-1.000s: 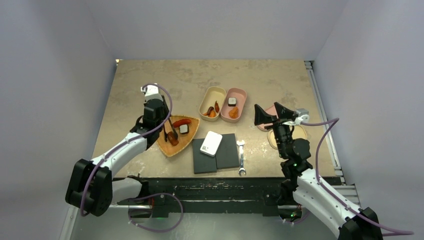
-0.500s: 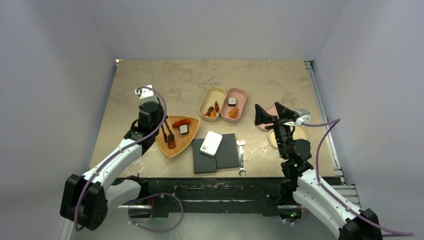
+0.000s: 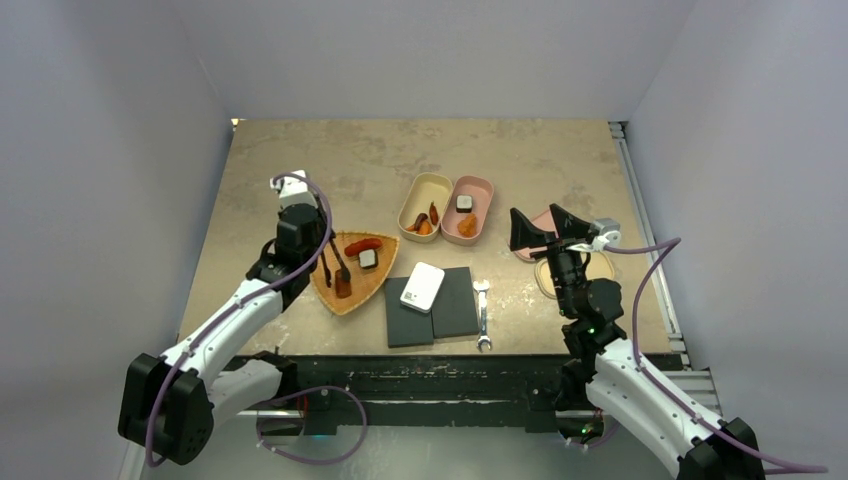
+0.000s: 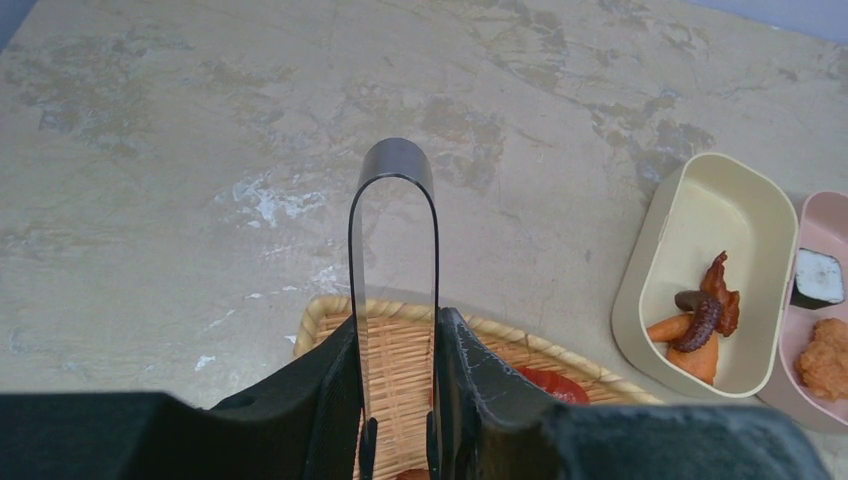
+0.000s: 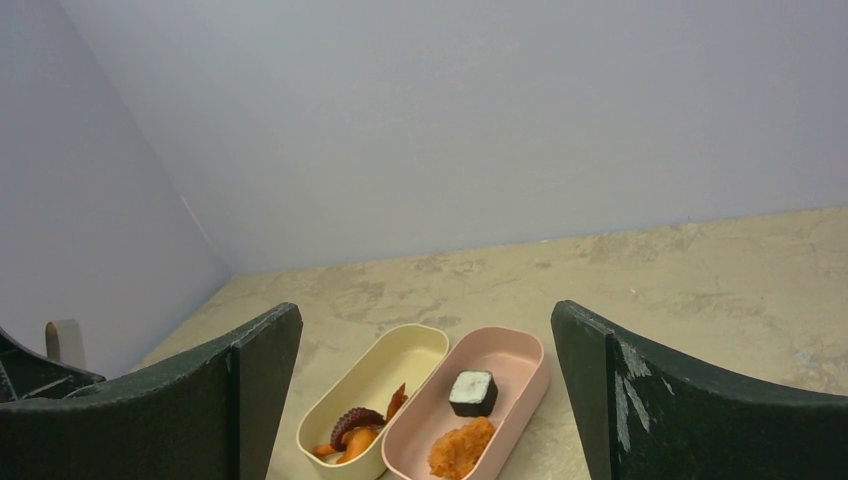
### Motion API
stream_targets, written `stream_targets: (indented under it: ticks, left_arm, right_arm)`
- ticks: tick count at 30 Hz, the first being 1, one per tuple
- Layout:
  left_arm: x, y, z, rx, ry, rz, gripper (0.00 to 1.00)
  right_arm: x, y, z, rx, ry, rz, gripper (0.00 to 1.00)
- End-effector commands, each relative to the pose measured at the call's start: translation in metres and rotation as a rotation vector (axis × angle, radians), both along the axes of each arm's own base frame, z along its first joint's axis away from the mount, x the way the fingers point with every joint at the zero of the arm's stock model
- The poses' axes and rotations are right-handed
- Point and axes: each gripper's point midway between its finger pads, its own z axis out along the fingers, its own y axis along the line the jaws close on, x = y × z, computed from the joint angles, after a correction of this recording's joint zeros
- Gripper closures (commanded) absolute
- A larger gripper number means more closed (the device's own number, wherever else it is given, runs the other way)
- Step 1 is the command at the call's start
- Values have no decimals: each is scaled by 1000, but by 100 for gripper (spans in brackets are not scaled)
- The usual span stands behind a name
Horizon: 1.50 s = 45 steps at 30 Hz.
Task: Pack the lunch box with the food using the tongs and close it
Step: Pick up the fake food from the plate.
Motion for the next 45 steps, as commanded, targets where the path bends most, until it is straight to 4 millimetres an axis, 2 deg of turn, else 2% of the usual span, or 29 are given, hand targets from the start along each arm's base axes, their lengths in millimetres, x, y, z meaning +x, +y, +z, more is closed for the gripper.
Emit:
stream_targets:
  ticks: [1,6,16,17,19,20,26,35,39,45]
  left_arm:
    - [7,-12,17,-14,-77,-32,71]
    - [3,-18,15,7,-103,-27,70]
    - [-6,-16,0,51,-85,-3,70]
    - [-6,-16,-1,56,-83,-5,77]
    - [-7,-17,-1,62,-81,-6,97]
    - [-7,-16,-1,63,-84,-5,100]
    - [-8,-14,4,71,-87,4,100]
    - [-8,-13,47,46,-146,4,100]
    - [-10,-14,61,36,-166,-6,100]
    - [-4,-30,81,-4,-201,-69,100]
  right_arm:
    - [-2,-3,9,27,-31,-9,1]
    - [-2,-3,9,27,-31,-9,1]
    - [-2,-3,9,26,-30,-9,1]
    - [-2,-3,9,27,-31,-11,1]
    - [-1,-3,8,26,-28,-11,1]
    - [-1,-3,8,26,-28,-11,1]
    - [-1,-3,8,25,-26,-11,1]
    - [0,-3,7,24,-24,-14,1]
    - [0,-3,7,24,-25,-13,1]
    - [-1,-4,7,28,-25,-18,1]
